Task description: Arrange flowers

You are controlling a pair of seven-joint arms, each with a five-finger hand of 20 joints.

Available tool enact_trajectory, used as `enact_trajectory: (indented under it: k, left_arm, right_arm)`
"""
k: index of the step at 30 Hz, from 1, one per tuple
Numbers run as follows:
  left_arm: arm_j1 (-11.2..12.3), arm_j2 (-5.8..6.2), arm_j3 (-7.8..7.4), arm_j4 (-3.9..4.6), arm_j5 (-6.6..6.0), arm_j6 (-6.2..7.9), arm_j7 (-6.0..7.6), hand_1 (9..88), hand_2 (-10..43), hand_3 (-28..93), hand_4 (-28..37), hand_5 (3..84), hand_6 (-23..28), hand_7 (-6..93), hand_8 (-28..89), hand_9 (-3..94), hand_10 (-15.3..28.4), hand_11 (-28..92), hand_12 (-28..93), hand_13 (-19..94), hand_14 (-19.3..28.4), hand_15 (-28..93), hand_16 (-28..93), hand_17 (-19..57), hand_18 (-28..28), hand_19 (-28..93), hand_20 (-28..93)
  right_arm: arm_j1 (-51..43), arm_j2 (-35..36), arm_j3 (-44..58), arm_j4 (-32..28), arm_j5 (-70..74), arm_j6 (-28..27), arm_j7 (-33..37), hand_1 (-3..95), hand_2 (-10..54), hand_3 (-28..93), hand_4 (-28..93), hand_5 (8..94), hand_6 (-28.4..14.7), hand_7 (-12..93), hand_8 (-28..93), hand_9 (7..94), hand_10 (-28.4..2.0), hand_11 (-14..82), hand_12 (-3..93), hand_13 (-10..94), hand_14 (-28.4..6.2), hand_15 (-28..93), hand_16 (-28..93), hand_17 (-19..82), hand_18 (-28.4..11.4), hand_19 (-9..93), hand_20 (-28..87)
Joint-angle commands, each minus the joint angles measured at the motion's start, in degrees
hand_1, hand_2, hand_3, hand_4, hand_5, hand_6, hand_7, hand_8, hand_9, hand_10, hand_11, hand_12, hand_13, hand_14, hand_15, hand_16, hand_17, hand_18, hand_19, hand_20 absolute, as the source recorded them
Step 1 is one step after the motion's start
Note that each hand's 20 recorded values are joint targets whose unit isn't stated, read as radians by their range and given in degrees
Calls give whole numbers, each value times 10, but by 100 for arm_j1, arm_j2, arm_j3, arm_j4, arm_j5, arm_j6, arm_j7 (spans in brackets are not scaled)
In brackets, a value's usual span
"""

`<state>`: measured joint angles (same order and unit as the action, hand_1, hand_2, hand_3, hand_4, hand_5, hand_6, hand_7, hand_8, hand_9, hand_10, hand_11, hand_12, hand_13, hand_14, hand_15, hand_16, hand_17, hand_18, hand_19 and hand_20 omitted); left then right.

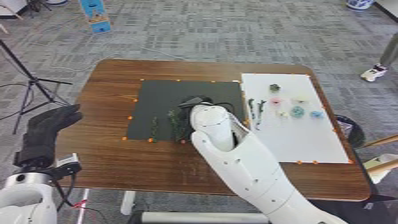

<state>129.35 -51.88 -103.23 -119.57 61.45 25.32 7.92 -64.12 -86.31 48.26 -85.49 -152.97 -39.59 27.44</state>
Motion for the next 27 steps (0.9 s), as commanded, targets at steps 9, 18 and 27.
enact_trajectory:
  k: [9, 18, 27]
  left_arm:
    - [77, -60, -70, -50, 15, -26, -26, 250, 114, 695, -283, 519, 32, 175, -79, 535, 133, 234, 152, 434, 152, 154, -10, 90, 84, 83, 160]
    - [93, -69, -58, -59, 29, -39, -7, 252, 114, 693, -283, 518, 33, 174, -78, 534, 133, 234, 152, 434, 152, 153, -11, 90, 83, 83, 160]
    - [151, -106, -69, -77, -5, -1, 38, 252, 114, 692, -283, 518, 32, 175, -78, 536, 134, 235, 152, 435, 152, 154, -11, 90, 84, 83, 160]
  right_arm:
    - [415, 554, -347, -253, 319, -93, 114, 276, 161, 577, -61, 927, -7, 202, -40, 937, -102, 539, 196, 937, -70, 694, 346, 634, -242, 932, 726]
    - [448, 640, -443, -420, 419, -142, 77, 268, 160, 578, -60, 926, -6, 202, -40, 937, -102, 539, 196, 937, -69, 690, 347, 633, -244, 932, 726]
    - [506, 1076, -230, -1174, 1010, 171, 84, 253, 151, 581, -61, 918, -8, 200, -39, 937, -102, 527, 199, 937, -70, 681, 353, 626, -244, 932, 725]
